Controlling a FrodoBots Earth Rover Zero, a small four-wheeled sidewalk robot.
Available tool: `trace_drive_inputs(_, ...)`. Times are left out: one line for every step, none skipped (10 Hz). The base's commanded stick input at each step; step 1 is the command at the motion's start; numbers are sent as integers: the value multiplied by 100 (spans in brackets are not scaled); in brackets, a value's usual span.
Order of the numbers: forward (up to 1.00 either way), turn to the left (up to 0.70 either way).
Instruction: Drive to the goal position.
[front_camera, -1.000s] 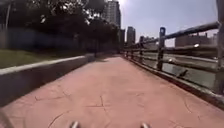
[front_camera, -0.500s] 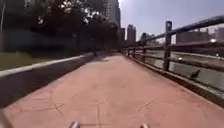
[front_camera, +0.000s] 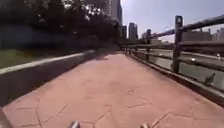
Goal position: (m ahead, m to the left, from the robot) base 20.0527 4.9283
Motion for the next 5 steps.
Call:
trace_drive_inputs(70, 0)
trace_drive_inputs(70, 0)
trace_drive_inputs(70, 0)
trace_drive_inputs(70, 0)
trace_drive_inputs(70, 0)
